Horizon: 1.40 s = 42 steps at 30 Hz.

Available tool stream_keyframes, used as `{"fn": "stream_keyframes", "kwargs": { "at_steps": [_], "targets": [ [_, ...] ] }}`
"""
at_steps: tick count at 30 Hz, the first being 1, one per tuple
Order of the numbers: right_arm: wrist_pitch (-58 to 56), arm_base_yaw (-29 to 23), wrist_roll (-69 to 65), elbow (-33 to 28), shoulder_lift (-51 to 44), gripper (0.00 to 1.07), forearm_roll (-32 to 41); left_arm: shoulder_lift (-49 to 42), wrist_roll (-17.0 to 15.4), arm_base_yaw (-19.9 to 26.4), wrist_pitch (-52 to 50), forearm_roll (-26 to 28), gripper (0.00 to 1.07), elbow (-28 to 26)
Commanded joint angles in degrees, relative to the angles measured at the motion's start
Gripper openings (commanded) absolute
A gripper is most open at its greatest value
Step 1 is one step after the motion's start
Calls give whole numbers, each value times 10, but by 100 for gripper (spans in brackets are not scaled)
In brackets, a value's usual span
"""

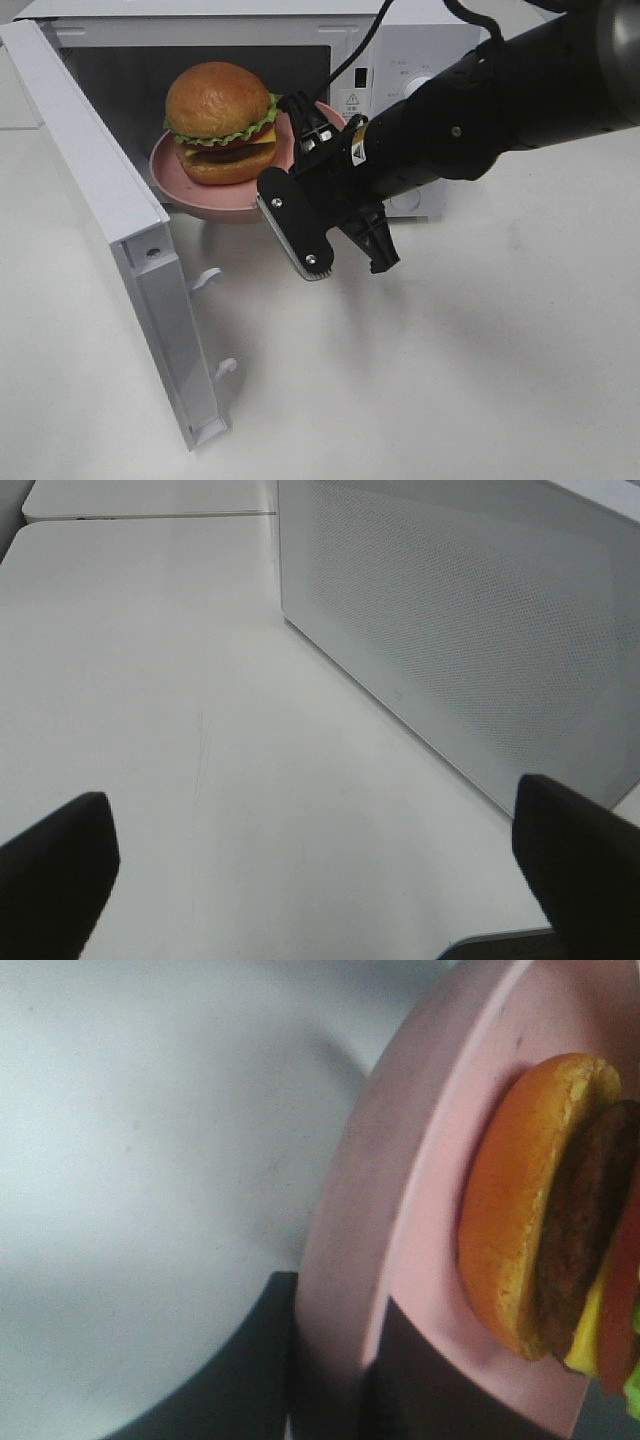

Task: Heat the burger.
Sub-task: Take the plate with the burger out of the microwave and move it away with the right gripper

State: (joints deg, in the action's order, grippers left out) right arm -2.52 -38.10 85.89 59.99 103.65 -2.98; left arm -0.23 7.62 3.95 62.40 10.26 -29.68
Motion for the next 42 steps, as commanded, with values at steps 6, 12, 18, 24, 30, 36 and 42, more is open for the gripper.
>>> {"fn": "stream_keyframes", "kwargs": {
  "at_steps": [6, 12, 18, 24, 30, 36, 42],
  "targets": [
    [44, 6, -8, -66, -72, 0, 11, -5, -3, 3, -8, 3, 101, 0],
    [44, 6, -9, -140, -140, 0, 10, -5, -3, 3, -8, 3, 101, 0],
    [44, 6, -9, -203, -203, 0, 10, -5, -3, 3, -8, 3, 101, 0],
    [9, 6, -9, -269, -284, 0, 10, -5, -3, 3, -8, 3, 101, 0],
    [-22, 6, -16, -321, -366, 0, 10, -5, -3, 3, -8, 3, 101, 0],
    [-61, 6, -17, -351, -430, 0, 10, -5, -3, 3, -8, 3, 101, 0],
    [-115, 6, -50, -383, -524, 0, -6, -5, -3, 3, -8, 3, 101, 0]
  ]
}}
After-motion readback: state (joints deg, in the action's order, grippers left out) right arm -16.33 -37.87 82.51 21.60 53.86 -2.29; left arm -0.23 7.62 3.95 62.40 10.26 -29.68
